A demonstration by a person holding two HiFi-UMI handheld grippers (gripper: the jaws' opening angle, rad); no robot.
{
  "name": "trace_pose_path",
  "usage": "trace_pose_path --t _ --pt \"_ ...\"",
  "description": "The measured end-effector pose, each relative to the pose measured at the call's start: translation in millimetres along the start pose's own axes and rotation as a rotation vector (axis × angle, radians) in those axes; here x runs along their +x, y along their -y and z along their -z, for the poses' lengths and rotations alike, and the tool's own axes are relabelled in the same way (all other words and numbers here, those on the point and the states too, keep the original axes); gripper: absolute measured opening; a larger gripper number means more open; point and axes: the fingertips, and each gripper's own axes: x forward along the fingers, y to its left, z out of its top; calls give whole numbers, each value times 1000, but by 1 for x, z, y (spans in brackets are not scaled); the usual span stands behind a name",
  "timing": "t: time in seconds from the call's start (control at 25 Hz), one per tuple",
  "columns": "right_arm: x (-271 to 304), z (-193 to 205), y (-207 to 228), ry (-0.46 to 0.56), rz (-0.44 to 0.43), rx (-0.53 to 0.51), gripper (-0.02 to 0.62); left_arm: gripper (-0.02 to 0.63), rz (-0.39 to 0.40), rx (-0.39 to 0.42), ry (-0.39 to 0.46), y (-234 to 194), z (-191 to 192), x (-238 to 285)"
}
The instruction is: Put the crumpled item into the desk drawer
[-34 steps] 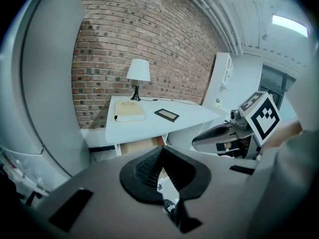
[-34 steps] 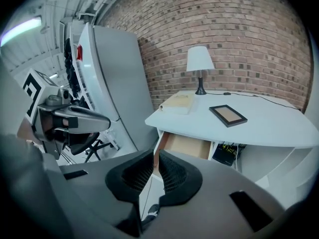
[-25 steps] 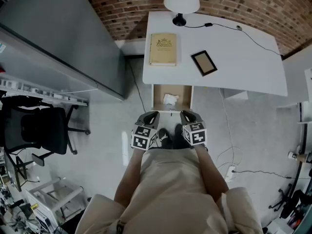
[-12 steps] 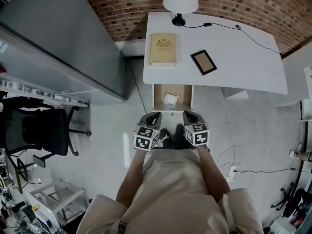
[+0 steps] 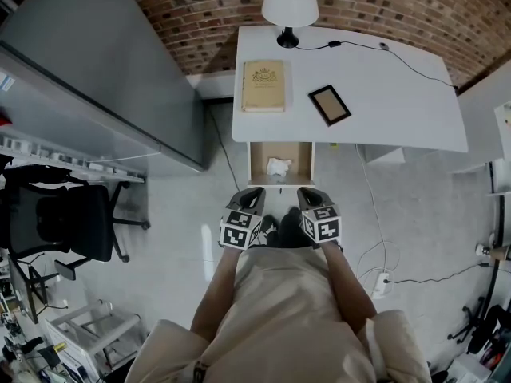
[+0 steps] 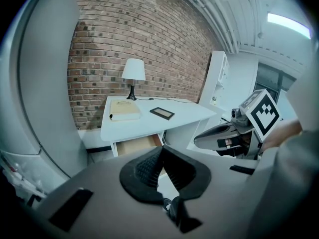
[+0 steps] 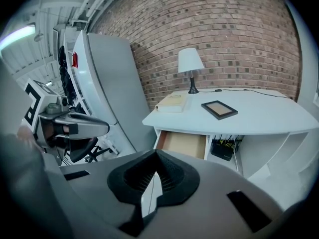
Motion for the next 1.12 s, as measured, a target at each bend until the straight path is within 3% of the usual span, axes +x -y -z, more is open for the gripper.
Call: trace_pose_path --t 1.12 --pt "-7 9 6 -11 12 -3 25 17 -2 -15 -13 -1 6 -2"
